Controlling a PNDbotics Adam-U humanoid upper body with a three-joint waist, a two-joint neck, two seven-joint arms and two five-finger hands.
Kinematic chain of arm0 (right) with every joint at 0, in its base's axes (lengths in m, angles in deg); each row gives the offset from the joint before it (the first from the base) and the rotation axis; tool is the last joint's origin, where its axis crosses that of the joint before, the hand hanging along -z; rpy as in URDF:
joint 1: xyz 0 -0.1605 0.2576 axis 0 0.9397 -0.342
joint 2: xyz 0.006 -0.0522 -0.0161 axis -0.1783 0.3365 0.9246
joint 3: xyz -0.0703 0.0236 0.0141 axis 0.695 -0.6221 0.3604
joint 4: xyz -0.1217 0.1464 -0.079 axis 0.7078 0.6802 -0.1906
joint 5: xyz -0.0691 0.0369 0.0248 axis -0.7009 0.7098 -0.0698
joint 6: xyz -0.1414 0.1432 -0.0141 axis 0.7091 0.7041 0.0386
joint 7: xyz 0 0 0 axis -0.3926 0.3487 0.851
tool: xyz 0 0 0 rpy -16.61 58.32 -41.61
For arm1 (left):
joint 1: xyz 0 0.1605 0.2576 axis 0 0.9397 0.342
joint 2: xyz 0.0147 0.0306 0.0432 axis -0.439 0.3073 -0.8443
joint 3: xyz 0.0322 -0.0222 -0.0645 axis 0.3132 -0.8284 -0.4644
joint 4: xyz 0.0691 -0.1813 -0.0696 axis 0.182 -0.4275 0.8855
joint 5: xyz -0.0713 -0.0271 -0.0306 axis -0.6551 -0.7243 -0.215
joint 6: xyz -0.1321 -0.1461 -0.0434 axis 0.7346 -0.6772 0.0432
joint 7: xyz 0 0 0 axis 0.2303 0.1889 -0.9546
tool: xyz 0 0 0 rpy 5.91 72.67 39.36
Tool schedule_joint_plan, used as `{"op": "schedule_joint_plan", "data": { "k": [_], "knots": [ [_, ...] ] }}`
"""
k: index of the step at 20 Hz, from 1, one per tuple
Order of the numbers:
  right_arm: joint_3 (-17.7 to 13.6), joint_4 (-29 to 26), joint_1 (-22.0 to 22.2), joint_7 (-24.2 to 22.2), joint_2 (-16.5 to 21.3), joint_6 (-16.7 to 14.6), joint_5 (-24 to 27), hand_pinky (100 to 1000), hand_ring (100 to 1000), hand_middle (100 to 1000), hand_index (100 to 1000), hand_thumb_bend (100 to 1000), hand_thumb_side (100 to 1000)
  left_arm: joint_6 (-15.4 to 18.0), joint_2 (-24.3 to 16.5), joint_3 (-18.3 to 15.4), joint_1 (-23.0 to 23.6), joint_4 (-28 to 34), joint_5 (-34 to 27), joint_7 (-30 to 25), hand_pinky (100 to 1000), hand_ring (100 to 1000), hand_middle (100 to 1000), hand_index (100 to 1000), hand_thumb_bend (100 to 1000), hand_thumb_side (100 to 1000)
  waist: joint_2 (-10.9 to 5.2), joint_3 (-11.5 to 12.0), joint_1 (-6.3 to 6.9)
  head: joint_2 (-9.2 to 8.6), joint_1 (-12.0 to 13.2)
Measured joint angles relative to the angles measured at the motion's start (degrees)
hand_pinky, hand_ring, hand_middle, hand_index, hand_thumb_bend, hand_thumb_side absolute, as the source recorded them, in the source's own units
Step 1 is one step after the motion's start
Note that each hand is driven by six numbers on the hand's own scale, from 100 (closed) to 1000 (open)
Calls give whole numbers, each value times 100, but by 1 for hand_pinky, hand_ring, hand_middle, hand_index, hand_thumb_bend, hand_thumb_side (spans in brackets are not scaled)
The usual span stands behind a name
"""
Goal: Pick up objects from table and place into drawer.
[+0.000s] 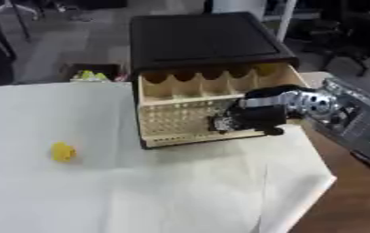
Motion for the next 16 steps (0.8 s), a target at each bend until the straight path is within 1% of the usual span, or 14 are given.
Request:
{"op": "schedule_joint_plan", "data": {
  "k": [6, 16],
  "knots": [
    [0, -91, 36, 69, 0, 69, 69, 100, 100, 100, 758, 149, 1000, 2, 0, 0, -1, 0, 0, -2, 784, 895, 870, 911, 100, 1000, -1, -30, -9, 3, -81],
    [-40, -165, 135, 83, 11, 83, 150, 100, 100, 100, 744, 161, 1000, 3, 0, 0, -4, 0, 0, -3, 784, 896, 870, 911, 100, 1000, -20, -43, -21, 3, -136]
  ]
}}
